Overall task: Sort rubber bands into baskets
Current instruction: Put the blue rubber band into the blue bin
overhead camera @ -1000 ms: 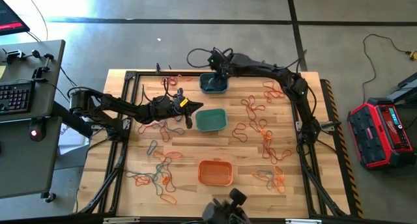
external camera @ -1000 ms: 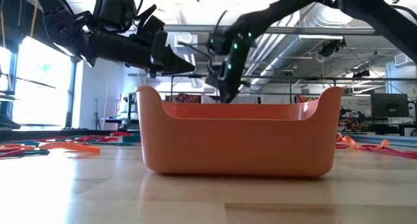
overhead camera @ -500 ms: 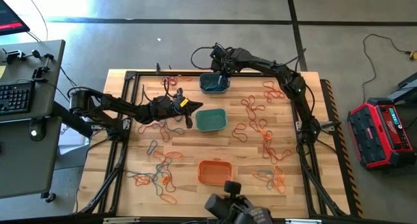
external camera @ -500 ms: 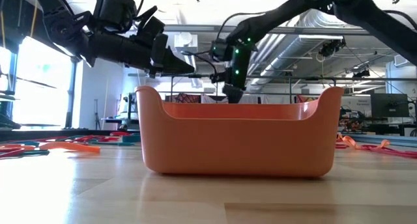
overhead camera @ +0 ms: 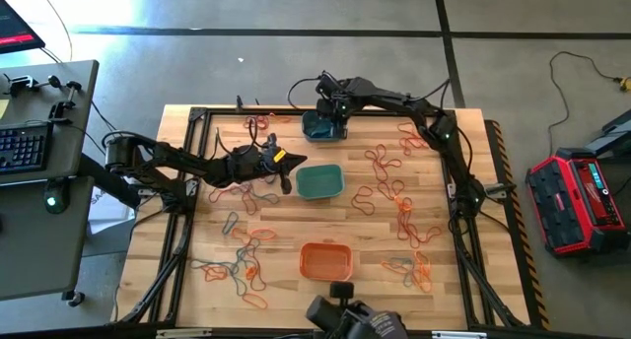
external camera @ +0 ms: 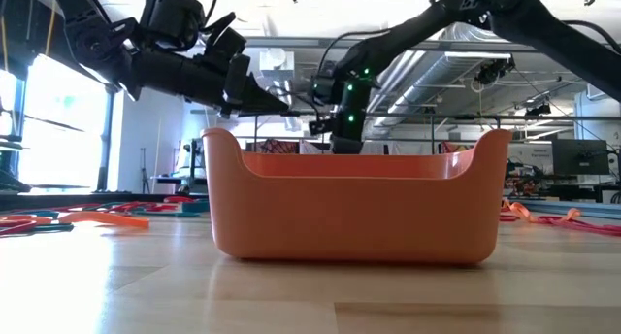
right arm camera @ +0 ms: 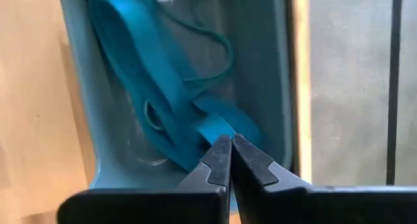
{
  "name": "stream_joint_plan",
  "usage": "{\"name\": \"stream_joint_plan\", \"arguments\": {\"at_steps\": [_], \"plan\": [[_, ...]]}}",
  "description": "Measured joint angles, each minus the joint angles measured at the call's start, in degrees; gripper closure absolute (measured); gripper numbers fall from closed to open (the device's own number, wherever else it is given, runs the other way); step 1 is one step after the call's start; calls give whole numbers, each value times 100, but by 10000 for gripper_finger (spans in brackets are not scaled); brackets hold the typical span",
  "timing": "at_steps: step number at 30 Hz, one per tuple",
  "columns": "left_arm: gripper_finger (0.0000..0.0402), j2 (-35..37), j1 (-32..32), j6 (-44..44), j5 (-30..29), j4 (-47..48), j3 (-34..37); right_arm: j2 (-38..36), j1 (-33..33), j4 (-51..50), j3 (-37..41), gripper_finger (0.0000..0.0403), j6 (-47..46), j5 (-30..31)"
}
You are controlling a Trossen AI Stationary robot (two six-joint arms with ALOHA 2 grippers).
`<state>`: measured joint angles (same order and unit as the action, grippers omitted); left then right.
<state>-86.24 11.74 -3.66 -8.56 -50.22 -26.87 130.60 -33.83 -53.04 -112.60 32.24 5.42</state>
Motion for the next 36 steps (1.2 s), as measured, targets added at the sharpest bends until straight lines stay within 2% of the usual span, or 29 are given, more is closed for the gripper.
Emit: {"name": "stream_joint_plan", "arguments": {"at_steps": [9,14,23,25,29,32,36], "plan": [[401,0,-2,0,-44,25,0,75,212,-71,-1,403,141,-291],[401,0,0,0,-50,31,0,-191,237,-47,-23,403,58,-533],[401,0,-1,0,-51,30,0,-320,223,110,198,403,-355,-538],[401,0,-3,0,-51,30,0,-320,223,144,208,403,-483,-419],[402,0,-8,0,-50,56,0,-498,202,193,190,403,-822,285],[401,0,-8,0,-50,73,0,-444,111,-231,199,403,-1200,313],[401,0,-8,1,-56,71,0,-255,105,-215,210,403,-1521,560]]}}
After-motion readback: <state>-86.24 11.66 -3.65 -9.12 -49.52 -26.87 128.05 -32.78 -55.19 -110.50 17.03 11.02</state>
